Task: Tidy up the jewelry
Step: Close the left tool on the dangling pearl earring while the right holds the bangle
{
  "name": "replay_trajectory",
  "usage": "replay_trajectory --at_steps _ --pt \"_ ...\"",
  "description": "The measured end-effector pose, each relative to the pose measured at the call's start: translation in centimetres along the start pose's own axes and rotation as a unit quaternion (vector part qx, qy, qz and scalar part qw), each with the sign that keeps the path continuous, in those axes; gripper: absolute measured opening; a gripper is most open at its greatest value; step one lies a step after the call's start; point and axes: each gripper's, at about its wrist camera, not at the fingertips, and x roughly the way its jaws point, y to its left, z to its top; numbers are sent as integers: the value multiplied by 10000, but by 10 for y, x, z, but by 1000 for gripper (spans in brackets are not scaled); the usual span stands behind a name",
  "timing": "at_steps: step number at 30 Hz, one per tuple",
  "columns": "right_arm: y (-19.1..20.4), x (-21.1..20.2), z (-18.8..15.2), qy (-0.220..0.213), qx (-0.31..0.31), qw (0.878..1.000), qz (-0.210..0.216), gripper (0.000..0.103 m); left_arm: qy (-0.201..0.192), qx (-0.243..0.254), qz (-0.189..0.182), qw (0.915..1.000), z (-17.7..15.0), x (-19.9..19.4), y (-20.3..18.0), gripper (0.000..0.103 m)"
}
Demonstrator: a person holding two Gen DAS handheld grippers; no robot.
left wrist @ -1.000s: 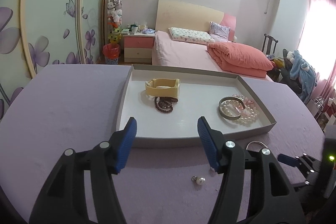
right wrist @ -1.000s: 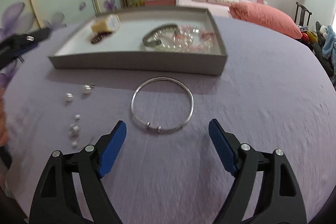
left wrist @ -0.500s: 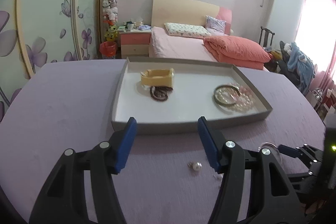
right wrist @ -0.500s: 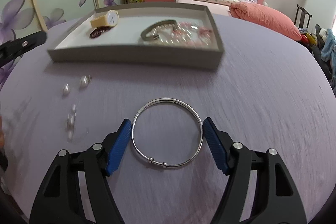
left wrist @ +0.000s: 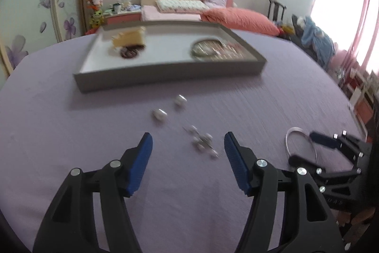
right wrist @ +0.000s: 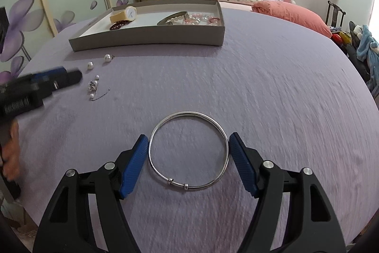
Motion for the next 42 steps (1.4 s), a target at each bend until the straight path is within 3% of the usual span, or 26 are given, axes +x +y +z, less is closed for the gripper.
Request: replay_trajectory --at_steps 4,7,10,11,12,19,25,31,42 --pt "-3 -1 -2 -24 6 10000 12 70 332 137 77 9993 -1 21 -16 50" --pt "-4 -1 -1 -36 25 10000 17 70 316 98 140 9994 4 26 -19 44" --pt "-3 -1 -1 -46 9 10000 -6 70 331 162 311 9988 5 30 -22 31" --pt "-3 -1 -2 -50 -1 10000 -18 70 336 184 298 9988 5 29 -23 18" --pt "-3 -1 -2 -56 -5 10000 -37 70 339 201 258 9989 4 28 -23 12" --pt "1 -1 -2 -75 -25 10000 40 70 186 -13 163 9997 -4 11 3 11" --pt "10 -2 -1 -117 -18 9997 200 70 -260 -392 349 9983 -4 -25 48 11" --pt "29 -14 7 -456 -78 9983 355 70 -655 -689 501 9942 -3 -59 80 11" --pt "43 -28 17 -773 -127 9959 451 70 -962 -829 567 9903 -9 -86 95 11"
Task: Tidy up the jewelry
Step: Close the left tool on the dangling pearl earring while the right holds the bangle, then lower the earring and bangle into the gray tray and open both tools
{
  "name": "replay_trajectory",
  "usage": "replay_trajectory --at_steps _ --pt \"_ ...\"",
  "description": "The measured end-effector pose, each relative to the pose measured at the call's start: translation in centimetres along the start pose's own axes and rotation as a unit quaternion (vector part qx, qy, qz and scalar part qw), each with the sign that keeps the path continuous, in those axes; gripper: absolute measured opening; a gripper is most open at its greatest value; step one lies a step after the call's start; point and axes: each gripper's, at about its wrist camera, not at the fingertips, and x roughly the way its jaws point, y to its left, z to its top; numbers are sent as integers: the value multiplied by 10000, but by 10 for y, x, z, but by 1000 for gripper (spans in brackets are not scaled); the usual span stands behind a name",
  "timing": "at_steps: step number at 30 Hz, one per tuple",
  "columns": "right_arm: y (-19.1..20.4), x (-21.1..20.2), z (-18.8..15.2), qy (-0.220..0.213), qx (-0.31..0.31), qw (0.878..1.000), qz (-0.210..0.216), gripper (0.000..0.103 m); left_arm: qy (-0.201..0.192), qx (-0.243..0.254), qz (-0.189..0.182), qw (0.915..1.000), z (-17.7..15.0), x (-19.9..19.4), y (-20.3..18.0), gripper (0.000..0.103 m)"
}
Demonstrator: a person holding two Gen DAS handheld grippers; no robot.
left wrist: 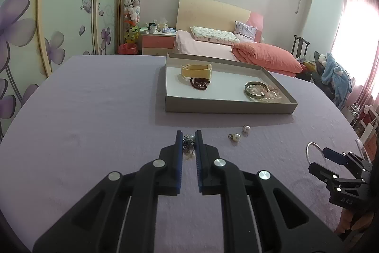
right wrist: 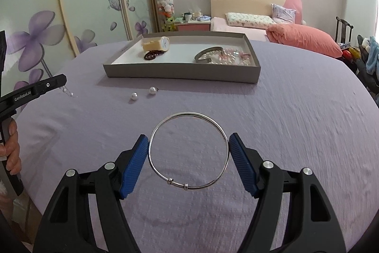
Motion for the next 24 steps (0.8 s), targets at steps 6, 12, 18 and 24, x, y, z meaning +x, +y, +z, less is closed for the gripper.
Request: replay_trajectory --at_steps 6,12,18,24 --pt "-1 -3 4 -96 14 9999 -30 70 -20 14 -83 10000 -3 -4 -4 11" --pt "-6 -13 16 -404 51 9991 -154 70 -105 75 -100 9999 2 -6 -11 11" --pt "-12 -20 32 -813 98 9962 -307 70 -220 160 -78 9996 13 -7 -18 11" --pt "-15 -24 55 -1236 54 9916 -391 70 -470 260 -48 9985 32 -6 -23 11"
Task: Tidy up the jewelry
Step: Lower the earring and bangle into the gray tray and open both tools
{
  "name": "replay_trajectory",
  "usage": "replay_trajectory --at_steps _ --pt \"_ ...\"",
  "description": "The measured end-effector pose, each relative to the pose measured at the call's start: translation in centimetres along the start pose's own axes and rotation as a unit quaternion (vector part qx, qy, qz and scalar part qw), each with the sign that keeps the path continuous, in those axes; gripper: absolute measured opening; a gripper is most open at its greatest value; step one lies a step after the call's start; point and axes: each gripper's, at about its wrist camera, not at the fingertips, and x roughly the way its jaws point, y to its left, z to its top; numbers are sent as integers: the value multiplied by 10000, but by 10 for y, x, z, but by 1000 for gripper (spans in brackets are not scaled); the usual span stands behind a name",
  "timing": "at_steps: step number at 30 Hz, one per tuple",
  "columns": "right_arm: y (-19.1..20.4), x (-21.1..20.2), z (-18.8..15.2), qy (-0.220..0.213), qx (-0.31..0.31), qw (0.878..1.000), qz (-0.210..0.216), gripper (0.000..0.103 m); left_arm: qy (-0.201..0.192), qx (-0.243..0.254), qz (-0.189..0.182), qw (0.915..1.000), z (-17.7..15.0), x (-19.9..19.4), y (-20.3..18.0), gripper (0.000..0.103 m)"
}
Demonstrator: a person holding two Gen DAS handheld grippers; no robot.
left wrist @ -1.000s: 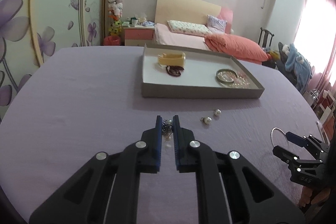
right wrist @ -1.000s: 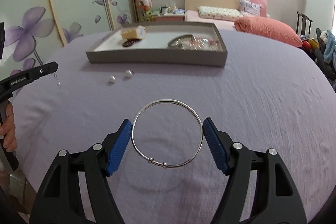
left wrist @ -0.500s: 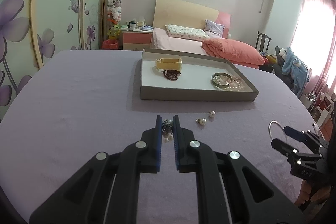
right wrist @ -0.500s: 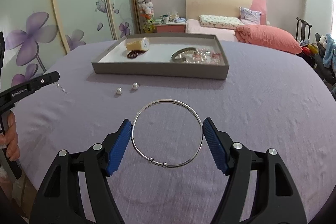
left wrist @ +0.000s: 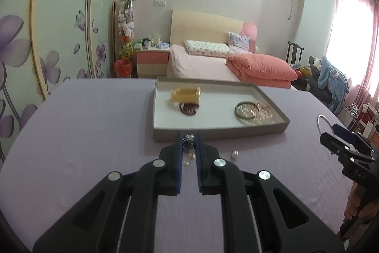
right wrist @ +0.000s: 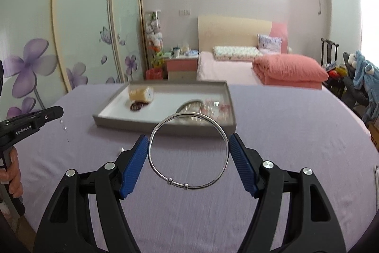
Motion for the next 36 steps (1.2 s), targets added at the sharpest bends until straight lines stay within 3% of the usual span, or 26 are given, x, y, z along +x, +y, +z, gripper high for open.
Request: replay_trajectory --at_steps 14,36 --pt "-7 30 44 -605 -60 9980 -174 70 -583 149 64 9982 45 26 -10 11" --pt "-11 128 56 -162 27 9997 -195 70 -526 122 -41 9985 81 123 -15 11"
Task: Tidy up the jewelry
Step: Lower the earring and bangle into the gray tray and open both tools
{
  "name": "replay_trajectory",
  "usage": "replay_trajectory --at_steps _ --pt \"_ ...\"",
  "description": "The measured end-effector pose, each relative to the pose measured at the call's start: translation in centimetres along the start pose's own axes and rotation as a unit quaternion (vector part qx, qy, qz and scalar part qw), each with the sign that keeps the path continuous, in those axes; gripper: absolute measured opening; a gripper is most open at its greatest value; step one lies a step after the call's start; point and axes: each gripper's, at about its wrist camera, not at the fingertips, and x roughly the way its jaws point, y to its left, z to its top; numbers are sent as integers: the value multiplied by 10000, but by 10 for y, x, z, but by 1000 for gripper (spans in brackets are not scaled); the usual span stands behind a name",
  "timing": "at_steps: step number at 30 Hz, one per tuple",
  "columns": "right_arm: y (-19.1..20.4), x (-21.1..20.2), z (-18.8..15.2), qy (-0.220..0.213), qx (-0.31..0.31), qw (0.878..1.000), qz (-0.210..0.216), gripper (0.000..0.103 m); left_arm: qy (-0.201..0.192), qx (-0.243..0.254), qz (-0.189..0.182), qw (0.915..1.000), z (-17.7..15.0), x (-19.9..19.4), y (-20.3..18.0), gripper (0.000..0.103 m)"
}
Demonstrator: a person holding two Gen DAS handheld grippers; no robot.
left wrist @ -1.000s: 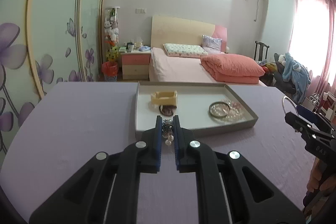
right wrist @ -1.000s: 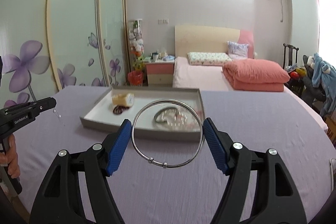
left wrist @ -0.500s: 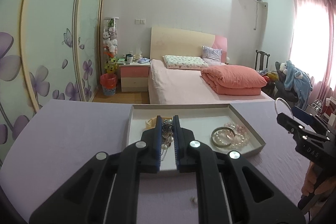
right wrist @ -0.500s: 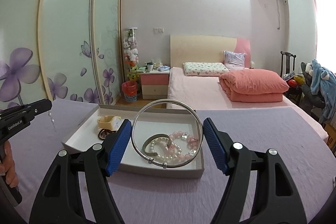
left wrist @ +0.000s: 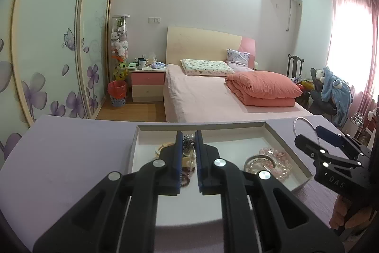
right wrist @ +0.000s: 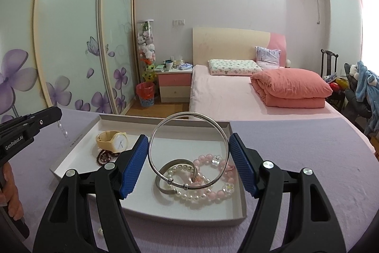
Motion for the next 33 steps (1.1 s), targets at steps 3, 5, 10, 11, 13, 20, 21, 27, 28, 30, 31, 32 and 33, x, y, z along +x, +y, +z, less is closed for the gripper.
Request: replay_trajectory --at_steps 3,5,10,11,13,20,21,27,28,30,31,32,33 --pt "-1 13 1 79 25 10000 6 70 34 -15 -10 10000 2 11 3 11" --pt "0 21 1 132 36 9999 18 70 67 -35 -16 10000 0 18 4 11" --pt "4 37 -2 286 5 9996 46 70 164 -79 -37 9998 -5 31 7 11" --pt "5 41 -4 324 1 9995 45 70 188 -89 -44 9998 -5 35 7 11" --pt "6 46 -6 384 15 9993 47 70 226 -95 -65 9997 -7 39 7 11" --pt "4 54 -9 534 87 9985 131 74 278 -98 -109 9995 -8 49 7 11" --pt "3 53 -9 533 91 9984 149 76 289 -98 -113 9995 -8 49 6 11" --pt "1 38 -12 503 86 9984 240 77 360 -39 -144 9992 -12 52 2 11" --pt "1 34 -12 484 92 9985 244 77 365 -34 -149 9992 -13 52 1 11" --pt "-1 30 -13 448 114 9986 262 77 370 -27 -156 9992 -14 53 -1 11" --pt "0 29 -12 435 127 9986 276 77 373 -29 -157 9992 -14 54 -1 11" --pt "-1 27 -12 412 144 9986 295 77 375 -30 -161 9992 -14 54 -1 11" --pt "-1 26 -12 397 151 9986 310 77 390 -35 -161 9991 -14 55 -2 11"
